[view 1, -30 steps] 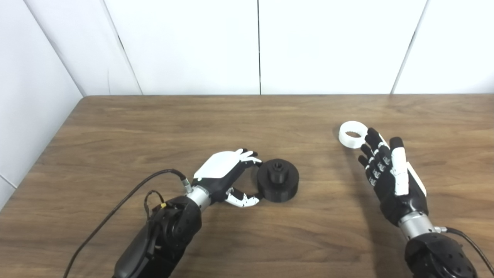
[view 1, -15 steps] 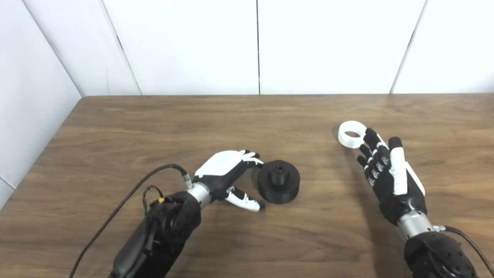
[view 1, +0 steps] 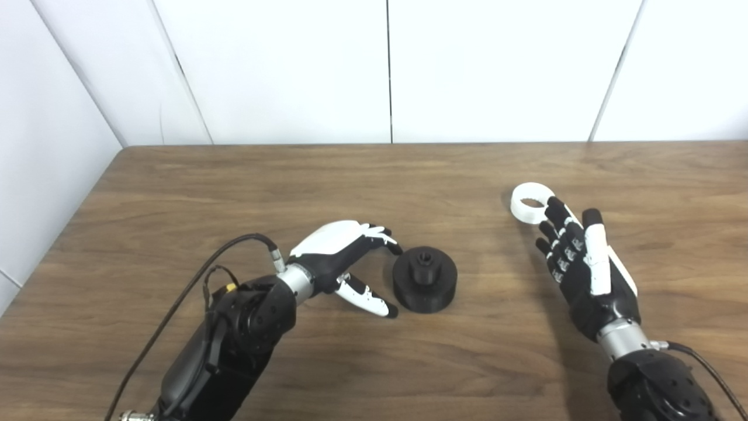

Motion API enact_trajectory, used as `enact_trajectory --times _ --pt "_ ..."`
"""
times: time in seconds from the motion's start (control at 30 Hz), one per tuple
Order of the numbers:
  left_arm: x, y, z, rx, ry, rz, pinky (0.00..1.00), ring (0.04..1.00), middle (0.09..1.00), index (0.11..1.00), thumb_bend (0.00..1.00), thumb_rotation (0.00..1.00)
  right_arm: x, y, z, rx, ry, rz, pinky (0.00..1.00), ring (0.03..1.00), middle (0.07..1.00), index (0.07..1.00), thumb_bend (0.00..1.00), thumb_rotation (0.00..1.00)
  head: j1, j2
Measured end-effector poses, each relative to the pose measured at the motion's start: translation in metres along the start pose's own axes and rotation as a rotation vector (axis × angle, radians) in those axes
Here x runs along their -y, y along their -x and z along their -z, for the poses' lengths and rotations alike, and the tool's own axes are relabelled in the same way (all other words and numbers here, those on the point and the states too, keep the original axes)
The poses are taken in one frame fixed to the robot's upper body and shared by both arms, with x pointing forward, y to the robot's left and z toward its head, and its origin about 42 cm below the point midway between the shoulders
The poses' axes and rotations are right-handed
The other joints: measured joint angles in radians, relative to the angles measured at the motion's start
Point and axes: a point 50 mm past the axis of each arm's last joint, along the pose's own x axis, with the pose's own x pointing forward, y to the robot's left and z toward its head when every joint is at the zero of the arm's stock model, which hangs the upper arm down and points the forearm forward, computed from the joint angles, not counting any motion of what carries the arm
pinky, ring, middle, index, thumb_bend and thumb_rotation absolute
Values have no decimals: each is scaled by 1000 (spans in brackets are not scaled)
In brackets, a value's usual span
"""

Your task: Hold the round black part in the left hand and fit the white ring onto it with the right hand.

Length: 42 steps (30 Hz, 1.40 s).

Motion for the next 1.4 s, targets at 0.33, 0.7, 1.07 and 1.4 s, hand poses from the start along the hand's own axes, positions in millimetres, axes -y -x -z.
enact_trajectory --times 0.33,0.7,1.07,1.4 --pt "8 -7 1 6 -29 -4 951 1000 969 808 971 335 0 1 0 0 4 -1 1000 1000 1000 963 660 1000 -8 0" --pt "12 -17 2 6 -32 -22 960 1000 966 816 983 334 0 2 0 -1 19 2 1000 1000 1000 943 666 1000 -14 2" --pt "13 -18 2 13 -41 -25 960 1000 967 838 997 349 0 3 1 -4 24 2 1000 1000 1000 926 671 1000 -9 5" --pt "12 -19 0 22 -34 -24 967 1000 975 869 1000 341 0 3 1 -5 28 3 1000 1000 1000 925 664 1000 -15 8"
